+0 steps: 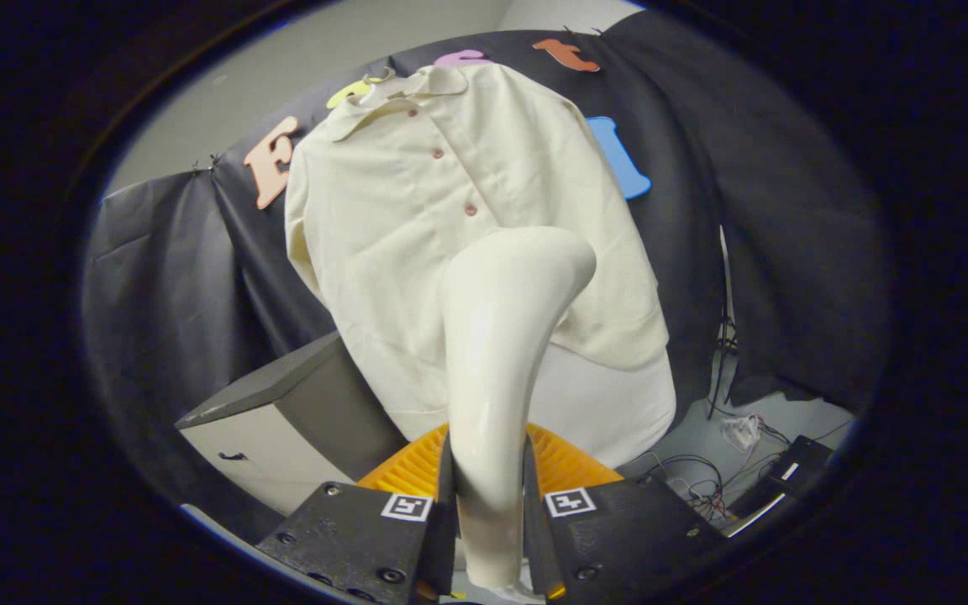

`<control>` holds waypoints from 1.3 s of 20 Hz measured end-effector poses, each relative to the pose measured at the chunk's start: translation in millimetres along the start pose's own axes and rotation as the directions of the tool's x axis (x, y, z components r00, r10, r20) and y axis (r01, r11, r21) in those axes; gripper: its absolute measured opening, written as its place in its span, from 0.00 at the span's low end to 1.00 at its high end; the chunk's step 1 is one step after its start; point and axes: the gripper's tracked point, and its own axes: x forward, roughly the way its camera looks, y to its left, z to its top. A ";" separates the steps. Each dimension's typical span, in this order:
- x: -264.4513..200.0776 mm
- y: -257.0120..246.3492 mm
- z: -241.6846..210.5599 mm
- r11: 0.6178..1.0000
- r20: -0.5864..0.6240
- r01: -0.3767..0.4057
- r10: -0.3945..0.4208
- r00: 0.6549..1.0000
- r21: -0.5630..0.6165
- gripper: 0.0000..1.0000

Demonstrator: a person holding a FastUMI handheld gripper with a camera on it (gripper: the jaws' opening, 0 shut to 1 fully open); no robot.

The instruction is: Iron the clothes twice with a garment steamer, once on the left side and once on the right side.

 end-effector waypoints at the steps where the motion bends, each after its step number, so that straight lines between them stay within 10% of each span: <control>1: -4.6 11.8 6.1 1.000 0.010 -0.009 0.009 1.000 -0.015 0.35; 17: -116.6 204.6 119.3 0.972 0.329 -0.020 0.097 0.939 -0.232 0.34; 26: -144.3 245.8 79.4 0.977 0.373 0.003 0.078 0.925 -0.211 0.34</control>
